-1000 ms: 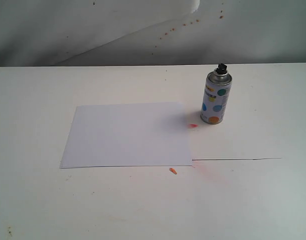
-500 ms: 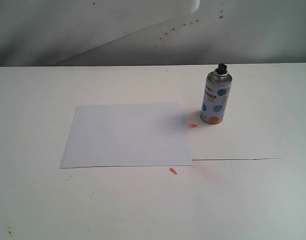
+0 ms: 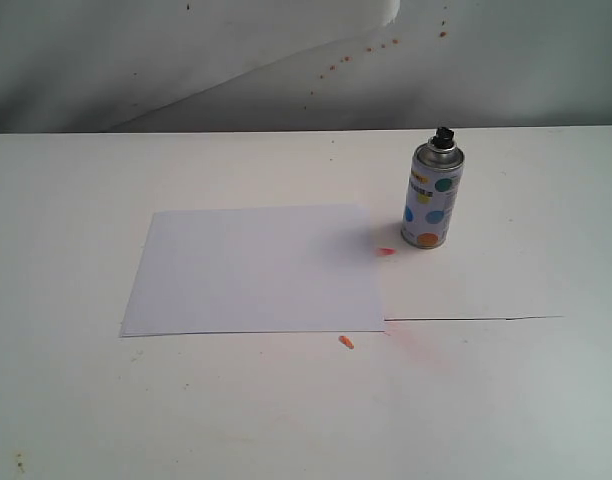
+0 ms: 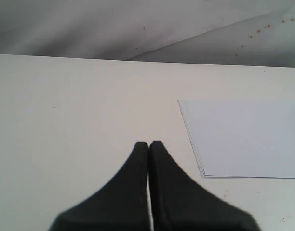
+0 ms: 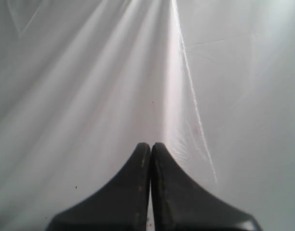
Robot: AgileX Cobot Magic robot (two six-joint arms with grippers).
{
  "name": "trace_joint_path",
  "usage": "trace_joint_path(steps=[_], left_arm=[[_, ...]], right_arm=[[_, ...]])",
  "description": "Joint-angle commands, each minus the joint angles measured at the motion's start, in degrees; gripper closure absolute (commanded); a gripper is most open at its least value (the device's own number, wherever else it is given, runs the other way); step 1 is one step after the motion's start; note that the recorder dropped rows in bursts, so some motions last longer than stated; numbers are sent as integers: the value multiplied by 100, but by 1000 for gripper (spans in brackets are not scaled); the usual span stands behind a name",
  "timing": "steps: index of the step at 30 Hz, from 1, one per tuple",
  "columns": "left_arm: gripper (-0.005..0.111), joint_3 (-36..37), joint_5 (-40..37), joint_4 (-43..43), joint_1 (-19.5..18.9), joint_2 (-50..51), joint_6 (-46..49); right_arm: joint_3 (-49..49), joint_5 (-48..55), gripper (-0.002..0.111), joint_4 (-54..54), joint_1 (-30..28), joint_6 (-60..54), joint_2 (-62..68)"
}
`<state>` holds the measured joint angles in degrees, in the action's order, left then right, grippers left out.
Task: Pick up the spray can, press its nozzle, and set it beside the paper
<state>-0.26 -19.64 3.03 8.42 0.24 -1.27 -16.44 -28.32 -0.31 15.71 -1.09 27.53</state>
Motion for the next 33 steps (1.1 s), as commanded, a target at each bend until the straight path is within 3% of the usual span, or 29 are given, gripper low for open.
trace_joint_path(steps=[1,6,9,12,17,24,33], left_arm=[[107,26,8,47,-17,-24,6],[107,26,8,47,-17,-24,6],[107,26,8,47,-17,-24,6],[107,26,8,47,-17,-24,6],[107,26,8,47,-17,-24,6],[107,26,8,47,-17,-24,6],[107,26,8,47,-17,-24,6]], right_arm=[[-2,-59,108,-32,-27,-21,-22],[-2,1104,108,-19,-226,109,-549],[-2,2486,108,-7,-816,156,-1237],[118,3201,108,-7,-1506,-46,-1678],[679,3387,108,-7,-2173,-25,-1878],[1644,3286,108,31,-2184,20,-2213],[1644,3747,108,-45,-2184,-13,-2536]])
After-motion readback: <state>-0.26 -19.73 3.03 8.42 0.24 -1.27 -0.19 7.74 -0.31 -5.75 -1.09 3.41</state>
